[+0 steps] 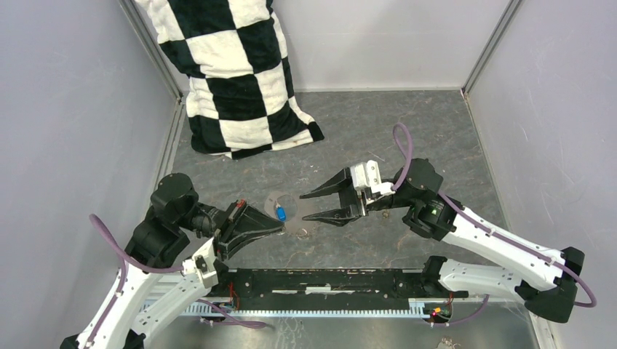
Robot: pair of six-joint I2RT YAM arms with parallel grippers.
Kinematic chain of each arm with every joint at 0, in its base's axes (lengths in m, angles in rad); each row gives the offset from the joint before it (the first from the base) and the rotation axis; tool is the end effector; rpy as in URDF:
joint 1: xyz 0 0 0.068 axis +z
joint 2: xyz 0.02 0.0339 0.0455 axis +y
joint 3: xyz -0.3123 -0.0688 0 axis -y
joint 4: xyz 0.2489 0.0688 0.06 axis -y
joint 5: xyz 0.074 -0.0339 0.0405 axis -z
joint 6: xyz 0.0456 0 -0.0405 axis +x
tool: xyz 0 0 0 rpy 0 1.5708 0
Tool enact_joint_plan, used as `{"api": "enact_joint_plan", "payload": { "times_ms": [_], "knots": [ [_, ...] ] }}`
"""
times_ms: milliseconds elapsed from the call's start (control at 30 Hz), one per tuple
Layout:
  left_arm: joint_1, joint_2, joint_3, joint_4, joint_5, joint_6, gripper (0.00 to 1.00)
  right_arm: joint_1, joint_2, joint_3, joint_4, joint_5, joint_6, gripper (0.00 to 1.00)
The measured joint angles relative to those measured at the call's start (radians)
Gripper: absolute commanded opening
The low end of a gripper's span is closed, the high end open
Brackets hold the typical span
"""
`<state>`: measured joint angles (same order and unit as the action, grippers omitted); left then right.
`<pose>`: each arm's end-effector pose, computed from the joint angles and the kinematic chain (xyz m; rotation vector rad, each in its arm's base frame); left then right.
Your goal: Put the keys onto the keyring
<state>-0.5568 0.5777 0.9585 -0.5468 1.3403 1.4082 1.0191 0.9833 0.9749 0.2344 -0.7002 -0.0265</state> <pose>0.0193 -0.0643 0.4183 1.6319 -0.0041 -0.5045 0.0811 0.1878 0.4557 -1.2447 0.8848 1.2759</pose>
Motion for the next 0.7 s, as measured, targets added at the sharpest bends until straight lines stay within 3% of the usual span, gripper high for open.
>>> {"api": "enact_joint_plan", "payload": {
  "times_ms": [367,700],
  "knots": [
    [0.0,-0.02,-0.052,-0.005,0.005,0.207,0.02,0.0,0.026,0.007,-0.034,-0.026,-0.008,0.48],
    [0.0,-0.021,-0.056,-0.006,0.004,0.225,0.02,0.003,0.055,0.055,-0.074,-0.042,-0.032,0.5]
  ]
}}
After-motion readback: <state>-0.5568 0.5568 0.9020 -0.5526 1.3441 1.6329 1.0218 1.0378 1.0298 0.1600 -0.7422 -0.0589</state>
